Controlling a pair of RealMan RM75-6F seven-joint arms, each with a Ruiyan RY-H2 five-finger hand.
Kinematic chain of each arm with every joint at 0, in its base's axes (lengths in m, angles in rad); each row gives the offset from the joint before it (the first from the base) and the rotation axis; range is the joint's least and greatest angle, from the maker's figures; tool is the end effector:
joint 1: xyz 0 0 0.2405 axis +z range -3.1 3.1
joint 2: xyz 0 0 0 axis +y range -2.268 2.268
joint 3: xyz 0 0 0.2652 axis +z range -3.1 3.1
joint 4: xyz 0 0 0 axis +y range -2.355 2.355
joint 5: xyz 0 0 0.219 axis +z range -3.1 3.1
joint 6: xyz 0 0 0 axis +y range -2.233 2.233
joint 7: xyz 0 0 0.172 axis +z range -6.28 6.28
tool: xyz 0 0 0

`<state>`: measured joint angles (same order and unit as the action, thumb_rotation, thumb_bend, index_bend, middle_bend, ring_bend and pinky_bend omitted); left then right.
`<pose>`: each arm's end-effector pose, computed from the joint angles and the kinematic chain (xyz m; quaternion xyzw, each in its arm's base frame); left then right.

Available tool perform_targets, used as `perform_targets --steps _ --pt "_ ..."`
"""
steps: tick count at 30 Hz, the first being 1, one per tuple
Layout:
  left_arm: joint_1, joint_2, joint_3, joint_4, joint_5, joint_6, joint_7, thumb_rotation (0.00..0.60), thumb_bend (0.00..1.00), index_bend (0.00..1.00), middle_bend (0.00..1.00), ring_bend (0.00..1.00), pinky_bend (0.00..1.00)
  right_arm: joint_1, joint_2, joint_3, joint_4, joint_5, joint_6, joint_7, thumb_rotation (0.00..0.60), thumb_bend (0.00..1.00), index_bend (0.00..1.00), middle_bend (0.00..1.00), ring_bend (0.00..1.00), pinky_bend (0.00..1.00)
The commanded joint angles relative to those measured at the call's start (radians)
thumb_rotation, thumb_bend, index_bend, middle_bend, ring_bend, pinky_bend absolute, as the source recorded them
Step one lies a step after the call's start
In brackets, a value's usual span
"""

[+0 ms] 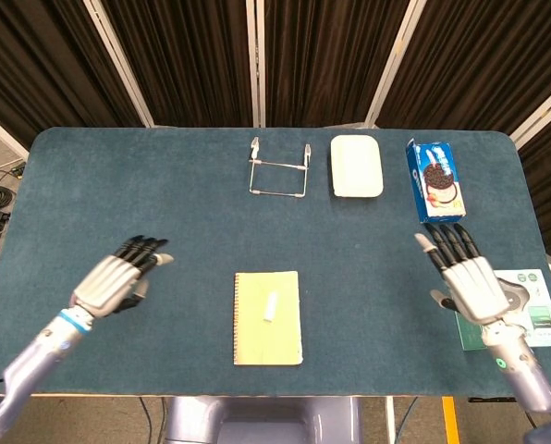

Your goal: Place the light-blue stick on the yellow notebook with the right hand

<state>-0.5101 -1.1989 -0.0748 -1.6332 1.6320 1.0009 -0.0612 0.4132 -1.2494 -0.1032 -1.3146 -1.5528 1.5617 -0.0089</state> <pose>-0.2057 0.3069 0.0481 -0.7775 -0.3610 -0.3836 0.3435 -0.2880 -0.2891 0.1254 0.7048 -0.2259 0.4179 0.5269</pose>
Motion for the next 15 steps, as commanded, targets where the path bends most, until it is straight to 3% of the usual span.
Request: perform_targets --steps 1,7,10,15 --pt "-0.053 -0.045 -0.012 -0.030 -0.012 -0.059 0.056 0.600 0.86 0.24 0.00 0.00 0.00 -0.044 0.016 0.005 -0.045 0.022 0.014 0.017 0.600 0.00 0.00 0.00 0.00 0.00" --pt "-0.128 -0.140 -0.031 -0.048 -0.072 -0.160 0.175 0.600 0.88 0.30 0.00 0.00 0.00 -0.069 0.041 0.030 -0.144 0.037 0.010 0.000 0.600 0.00 0.00 0.00 0.00 0.00" --pt "-0.189 -0.238 -0.046 -0.036 -0.171 -0.254 0.271 0.600 0.88 0.31 0.00 0.00 0.00 -0.080 0.073 0.046 -0.189 0.047 -0.001 -0.022 0.600 0.00 0.00 0.00 0.00 0.00" --pt "-0.217 -0.318 -0.041 -0.004 -0.268 -0.276 0.363 0.600 0.89 0.31 0.00 0.00 0.00 -0.090 0.081 0.066 -0.187 0.059 -0.033 -0.009 0.600 0.00 0.00 0.00 0.00 0.00"
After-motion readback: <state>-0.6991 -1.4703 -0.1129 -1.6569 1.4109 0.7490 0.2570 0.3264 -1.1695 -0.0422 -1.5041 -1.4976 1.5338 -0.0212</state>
